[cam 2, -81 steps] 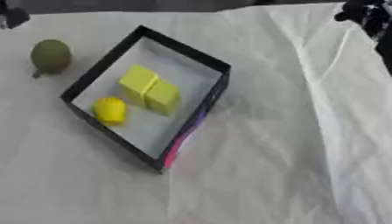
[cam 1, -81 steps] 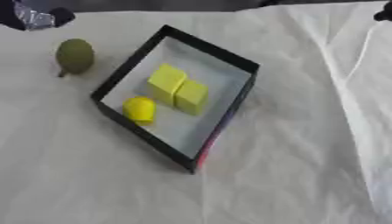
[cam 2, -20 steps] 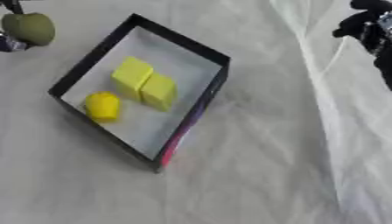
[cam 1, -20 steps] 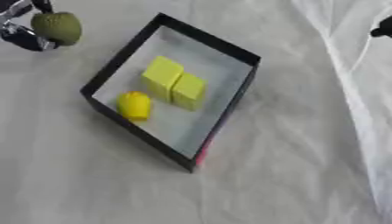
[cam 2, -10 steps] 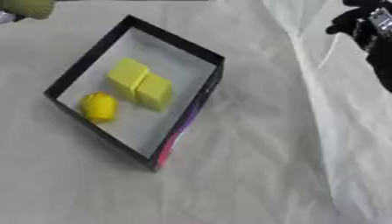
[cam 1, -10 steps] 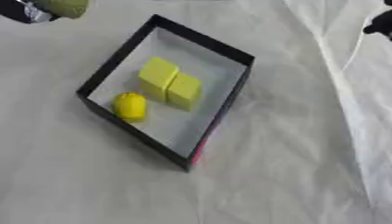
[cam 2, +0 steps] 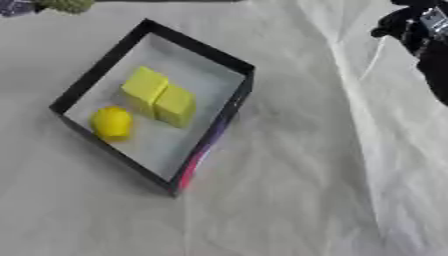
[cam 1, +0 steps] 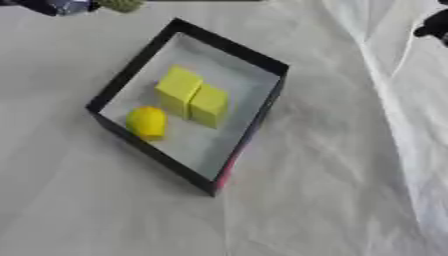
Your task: Pick up objects on the table and place them in the box.
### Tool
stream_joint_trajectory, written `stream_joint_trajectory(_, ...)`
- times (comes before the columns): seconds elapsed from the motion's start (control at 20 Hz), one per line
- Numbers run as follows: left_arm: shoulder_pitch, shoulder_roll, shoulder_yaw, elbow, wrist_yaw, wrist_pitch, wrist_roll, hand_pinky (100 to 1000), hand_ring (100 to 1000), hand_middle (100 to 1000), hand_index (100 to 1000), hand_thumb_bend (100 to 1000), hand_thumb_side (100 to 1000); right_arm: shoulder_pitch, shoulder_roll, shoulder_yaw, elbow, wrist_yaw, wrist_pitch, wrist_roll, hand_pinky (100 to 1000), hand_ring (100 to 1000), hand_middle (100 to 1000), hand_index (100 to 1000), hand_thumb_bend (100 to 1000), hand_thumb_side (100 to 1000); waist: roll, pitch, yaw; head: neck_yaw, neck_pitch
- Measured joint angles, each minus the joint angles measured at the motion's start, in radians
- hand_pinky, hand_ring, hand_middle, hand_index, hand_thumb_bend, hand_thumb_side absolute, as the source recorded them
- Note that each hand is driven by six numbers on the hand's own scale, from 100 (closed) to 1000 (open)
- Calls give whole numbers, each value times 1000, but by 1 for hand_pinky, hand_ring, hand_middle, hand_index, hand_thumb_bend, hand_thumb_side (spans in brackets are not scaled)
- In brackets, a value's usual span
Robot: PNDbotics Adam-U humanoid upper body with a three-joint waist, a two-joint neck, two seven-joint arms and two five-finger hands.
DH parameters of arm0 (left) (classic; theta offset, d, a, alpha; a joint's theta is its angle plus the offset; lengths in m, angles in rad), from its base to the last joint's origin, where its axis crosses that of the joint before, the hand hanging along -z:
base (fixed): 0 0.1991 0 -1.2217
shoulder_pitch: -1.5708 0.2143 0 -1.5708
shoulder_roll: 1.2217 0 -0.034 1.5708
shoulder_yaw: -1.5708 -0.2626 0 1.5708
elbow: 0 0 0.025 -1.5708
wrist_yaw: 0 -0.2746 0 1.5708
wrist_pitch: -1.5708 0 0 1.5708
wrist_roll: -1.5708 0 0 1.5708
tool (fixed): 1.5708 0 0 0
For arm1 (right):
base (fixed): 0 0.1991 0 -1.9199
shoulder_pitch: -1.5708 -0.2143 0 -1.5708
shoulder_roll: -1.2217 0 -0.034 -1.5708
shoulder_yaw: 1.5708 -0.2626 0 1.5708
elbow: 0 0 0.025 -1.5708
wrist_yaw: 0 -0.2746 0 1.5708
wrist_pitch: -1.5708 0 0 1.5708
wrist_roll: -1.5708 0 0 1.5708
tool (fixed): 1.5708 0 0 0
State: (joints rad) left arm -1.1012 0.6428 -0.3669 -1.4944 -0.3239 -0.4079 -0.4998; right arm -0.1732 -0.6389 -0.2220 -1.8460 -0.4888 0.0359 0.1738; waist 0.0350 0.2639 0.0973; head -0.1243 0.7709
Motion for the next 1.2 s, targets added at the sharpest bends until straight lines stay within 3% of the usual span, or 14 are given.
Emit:
stream_joint_trajectory(0.2, -19, -2, -54, 0, 52, 17, -77, 687, 621, 490, 463, 227, 100, -3, 0, 0, 0, -4, -1, 1, 966, 683, 602, 803, 100, 623, 0, 0, -3, 3, 0)
stream_joint_trajectory(0.5, -27, -36, -147, 107, 13, -2, -157, 687, 624, 494, 464, 227, 129, -3, 0, 0, 0, -6, -1, 1, 966, 683, 602, 803, 100, 626, 0, 0, -8, 13, 0)
stream_joint_trajectory(0.75, -28, -73, -218, 217, -48, -32, -176, 688, 628, 497, 467, 280, 126, -3, 0, 1, 0, -6, 0, 3, 967, 682, 602, 803, 100, 623, 0, 0, -11, 19, 0)
stream_joint_trajectory(1.0, -28, -109, -245, 306, -119, -58, -150, 690, 632, 508, 498, 263, 156, -4, 0, 2, 0, -3, 3, 6, 968, 682, 601, 803, 100, 633, 0, 0, -12, 21, 0)
stream_joint_trajectory(1.1, -27, -119, -245, 331, -145, -72, -136, 720, 691, 599, 627, 311, 160, -4, 0, 2, 0, 0, 4, 7, 968, 682, 602, 803, 100, 633, 0, 0, -12, 21, 0)
stream_joint_trajectory(1.15, -27, -122, -245, 341, -156, -78, -131, 772, 768, 712, 798, 338, 163, -4, 0, 2, 0, 0, 4, 7, 968, 682, 602, 803, 100, 633, 0, 0, -13, 21, 0)
stream_joint_trajectory(1.2, -26, -124, -244, 347, -166, -83, -126, 798, 807, 762, 850, 374, 182, -4, 0, 2, 0, 0, 4, 7, 968, 682, 601, 803, 100, 634, 0, 0, -13, 21, 0)
